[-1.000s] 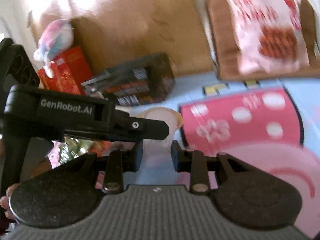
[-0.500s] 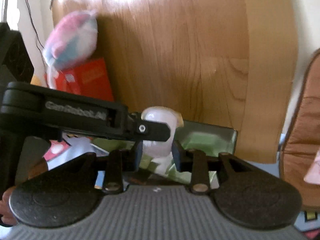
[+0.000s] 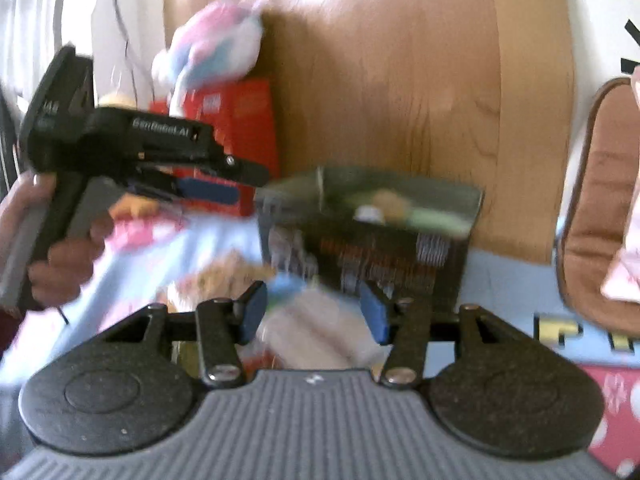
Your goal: Organize snacks
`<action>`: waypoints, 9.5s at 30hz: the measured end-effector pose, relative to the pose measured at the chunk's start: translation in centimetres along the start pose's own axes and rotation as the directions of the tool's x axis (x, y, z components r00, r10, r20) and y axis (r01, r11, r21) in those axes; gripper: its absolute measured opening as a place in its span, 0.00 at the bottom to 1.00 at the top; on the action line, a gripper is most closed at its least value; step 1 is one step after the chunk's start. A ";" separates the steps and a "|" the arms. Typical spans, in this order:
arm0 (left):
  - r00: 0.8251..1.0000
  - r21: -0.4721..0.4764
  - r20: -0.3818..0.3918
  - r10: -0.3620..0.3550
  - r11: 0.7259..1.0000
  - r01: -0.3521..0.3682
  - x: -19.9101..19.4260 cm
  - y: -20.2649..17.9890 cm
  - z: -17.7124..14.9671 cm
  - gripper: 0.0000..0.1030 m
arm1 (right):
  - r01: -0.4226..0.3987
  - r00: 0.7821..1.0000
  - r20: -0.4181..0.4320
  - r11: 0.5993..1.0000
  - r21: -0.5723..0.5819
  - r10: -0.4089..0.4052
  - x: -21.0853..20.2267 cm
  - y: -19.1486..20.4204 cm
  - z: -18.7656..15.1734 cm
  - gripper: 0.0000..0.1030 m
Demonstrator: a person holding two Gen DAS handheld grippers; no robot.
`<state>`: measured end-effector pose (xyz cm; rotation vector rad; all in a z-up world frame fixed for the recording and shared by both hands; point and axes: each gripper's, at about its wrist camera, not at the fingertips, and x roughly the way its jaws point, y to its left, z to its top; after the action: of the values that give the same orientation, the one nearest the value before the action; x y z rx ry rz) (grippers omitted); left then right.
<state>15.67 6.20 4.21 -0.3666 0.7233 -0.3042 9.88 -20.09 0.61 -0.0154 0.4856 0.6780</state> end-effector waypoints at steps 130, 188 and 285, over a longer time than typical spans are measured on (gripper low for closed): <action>0.958 -0.216 0.047 -0.282 0.934 0.285 -9.7 4.4 -5.5 0.48 | 0.028 1.000 0.004 0.909 -0.416 -0.028 1.5 14.1 1.8 0.45; 0.998 0.060 0.057 -0.026 0.998 0.023 4.9 -4.4 6.6 0.46 | 0.094 0.996 0.004 0.993 -0.072 -0.094 7.8 -1.2 11.0 0.54; 0.952 0.142 -0.235 -0.197 0.962 0.235 3.5 -12.9 -6.0 0.42 | 0.429 0.903 -0.052 0.897 0.112 -0.426 -8.4 -3.5 -5.7 0.41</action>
<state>12.19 -7.98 3.53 -0.2531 0.8682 -0.6181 3.92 -28.82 -1.24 -0.0167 0.5270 0.2143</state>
